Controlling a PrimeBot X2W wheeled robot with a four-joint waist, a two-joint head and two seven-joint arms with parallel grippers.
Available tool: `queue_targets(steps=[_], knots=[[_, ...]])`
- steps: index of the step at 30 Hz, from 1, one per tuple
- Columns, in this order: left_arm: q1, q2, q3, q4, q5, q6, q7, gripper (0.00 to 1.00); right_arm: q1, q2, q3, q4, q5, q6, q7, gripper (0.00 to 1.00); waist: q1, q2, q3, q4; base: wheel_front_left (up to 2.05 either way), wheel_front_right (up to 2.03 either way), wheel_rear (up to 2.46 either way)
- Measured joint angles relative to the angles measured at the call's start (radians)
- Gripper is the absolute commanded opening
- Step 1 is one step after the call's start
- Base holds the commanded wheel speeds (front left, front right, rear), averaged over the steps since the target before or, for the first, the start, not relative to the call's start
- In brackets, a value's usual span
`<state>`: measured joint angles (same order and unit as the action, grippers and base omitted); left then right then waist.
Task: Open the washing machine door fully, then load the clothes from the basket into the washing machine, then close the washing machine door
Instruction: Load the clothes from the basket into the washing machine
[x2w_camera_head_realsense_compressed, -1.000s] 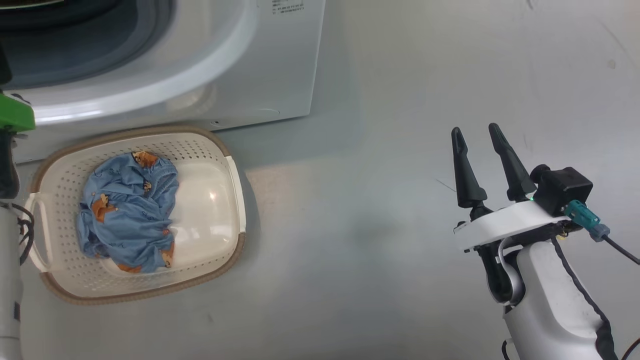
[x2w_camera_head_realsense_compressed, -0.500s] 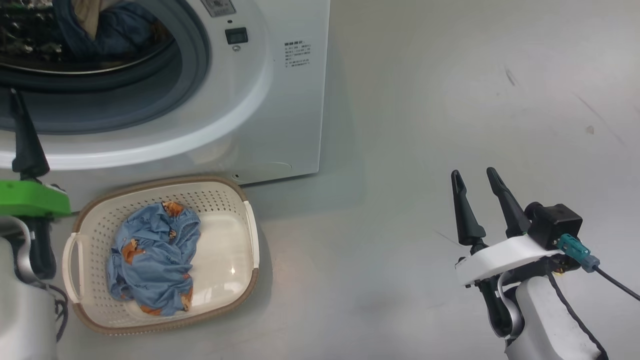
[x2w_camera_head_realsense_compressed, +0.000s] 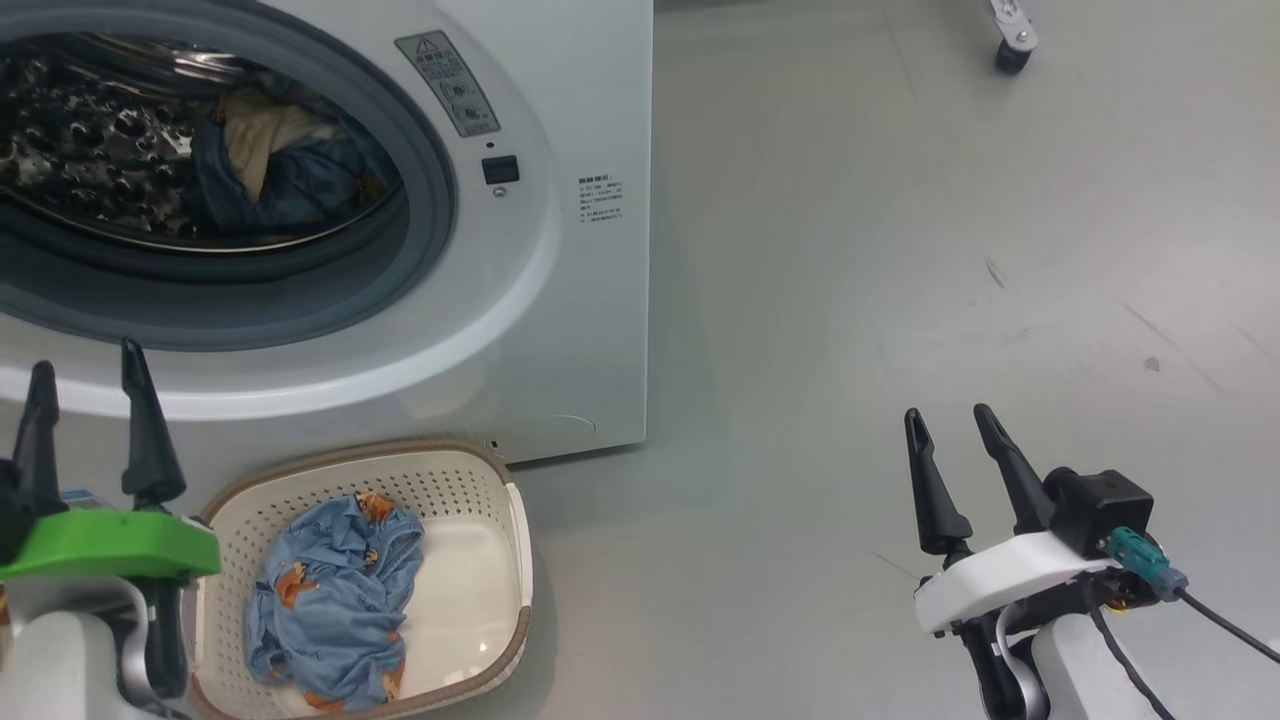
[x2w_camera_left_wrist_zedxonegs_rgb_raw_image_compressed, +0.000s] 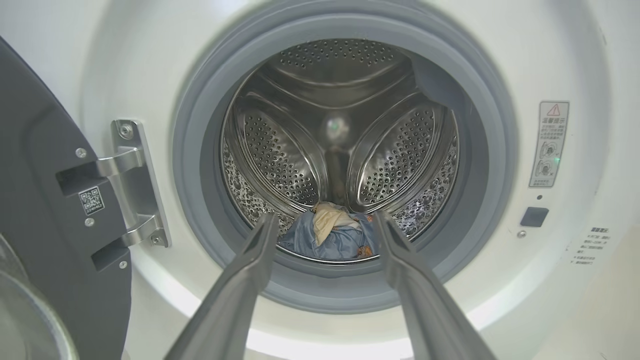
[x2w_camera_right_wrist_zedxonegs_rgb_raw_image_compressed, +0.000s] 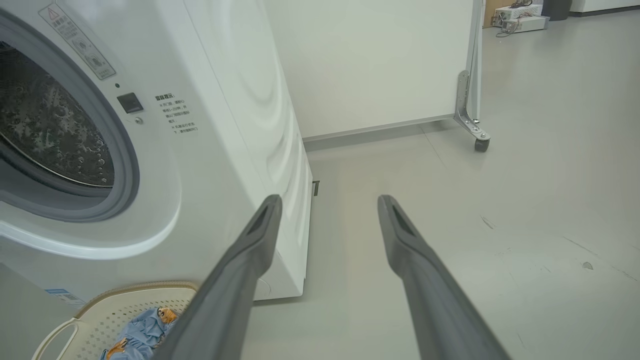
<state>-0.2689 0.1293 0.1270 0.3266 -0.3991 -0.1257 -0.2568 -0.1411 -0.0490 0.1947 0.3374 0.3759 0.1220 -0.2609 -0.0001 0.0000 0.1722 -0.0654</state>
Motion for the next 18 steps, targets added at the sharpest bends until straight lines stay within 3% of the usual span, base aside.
queue_targets(steps=[18], knots=[[0.244,-0.062,0.016,-0.112,0.077,0.000,0.000,1.00,0.075,0.003,-0.007,-0.012,-0.008,0.000,0.000,1.00,0.0000,0.0000,-0.117,0.006,0.00,0.00,0.00]])
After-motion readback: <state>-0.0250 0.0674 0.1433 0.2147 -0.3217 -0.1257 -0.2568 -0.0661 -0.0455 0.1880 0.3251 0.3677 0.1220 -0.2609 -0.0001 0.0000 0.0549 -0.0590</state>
